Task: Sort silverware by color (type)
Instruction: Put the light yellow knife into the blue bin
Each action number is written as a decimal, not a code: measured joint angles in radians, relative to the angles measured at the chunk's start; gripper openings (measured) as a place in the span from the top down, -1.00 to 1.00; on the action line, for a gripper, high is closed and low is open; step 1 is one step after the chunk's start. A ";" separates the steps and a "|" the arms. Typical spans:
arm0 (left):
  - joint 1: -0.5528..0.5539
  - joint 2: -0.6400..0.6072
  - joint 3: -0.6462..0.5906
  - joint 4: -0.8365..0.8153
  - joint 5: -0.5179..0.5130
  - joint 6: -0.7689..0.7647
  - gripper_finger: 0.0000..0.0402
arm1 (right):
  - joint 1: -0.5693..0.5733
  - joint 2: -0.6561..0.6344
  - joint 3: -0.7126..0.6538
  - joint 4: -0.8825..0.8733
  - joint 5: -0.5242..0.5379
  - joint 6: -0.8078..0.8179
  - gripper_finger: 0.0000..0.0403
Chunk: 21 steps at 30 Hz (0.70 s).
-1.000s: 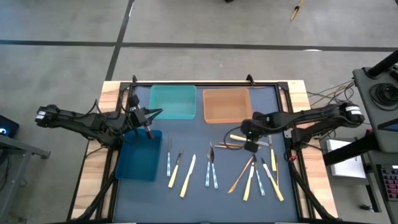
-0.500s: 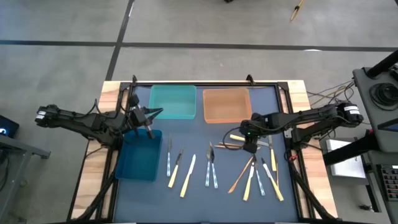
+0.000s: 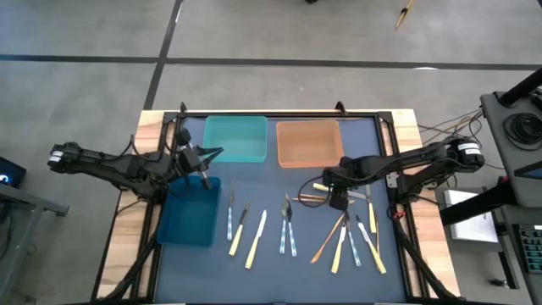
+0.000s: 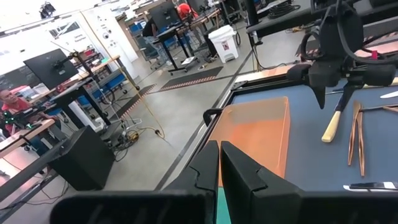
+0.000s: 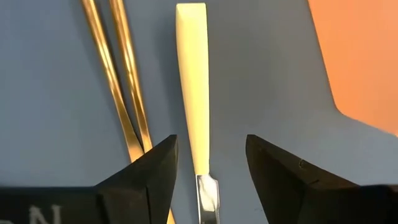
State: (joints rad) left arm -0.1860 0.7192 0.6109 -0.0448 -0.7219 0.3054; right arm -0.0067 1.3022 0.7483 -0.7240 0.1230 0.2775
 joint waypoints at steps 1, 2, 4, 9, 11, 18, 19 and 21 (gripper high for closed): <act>0.000 0.000 0.000 0.000 0.000 0.000 1.00 | 0.000 0.008 0.000 0.003 0.000 0.000 0.10; 0.000 0.000 0.000 0.000 0.000 0.000 1.00 | 0.000 0.017 0.000 0.006 0.000 0.000 0.10; 0.000 0.000 0.000 0.000 -0.001 0.004 1.00 | 0.000 0.036 0.000 0.006 0.000 0.000 0.10; 0.000 -0.001 0.000 -0.001 -0.002 0.010 1.00 | 0.000 0.077 0.000 0.008 0.000 -0.001 0.09; 0.000 -0.001 0.000 -0.001 -0.002 0.011 1.00 | 0.000 0.089 0.000 0.009 0.000 -0.004 0.09; 0.000 -0.001 0.000 -0.001 -0.002 0.011 1.00 | 0.000 0.133 0.000 0.023 0.000 -0.008 0.09; 0.000 -0.001 0.000 -0.001 -0.002 0.011 1.00 | 0.000 0.139 0.000 0.028 0.000 -0.009 0.10; 0.000 -0.001 0.000 -0.001 -0.002 0.011 1.00 | 0.000 0.147 0.000 0.033 0.000 -0.015 0.11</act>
State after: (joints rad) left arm -0.1862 0.7185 0.6109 -0.0456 -0.7236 0.3161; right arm -0.0067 1.4493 0.7484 -0.6908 0.1230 0.2624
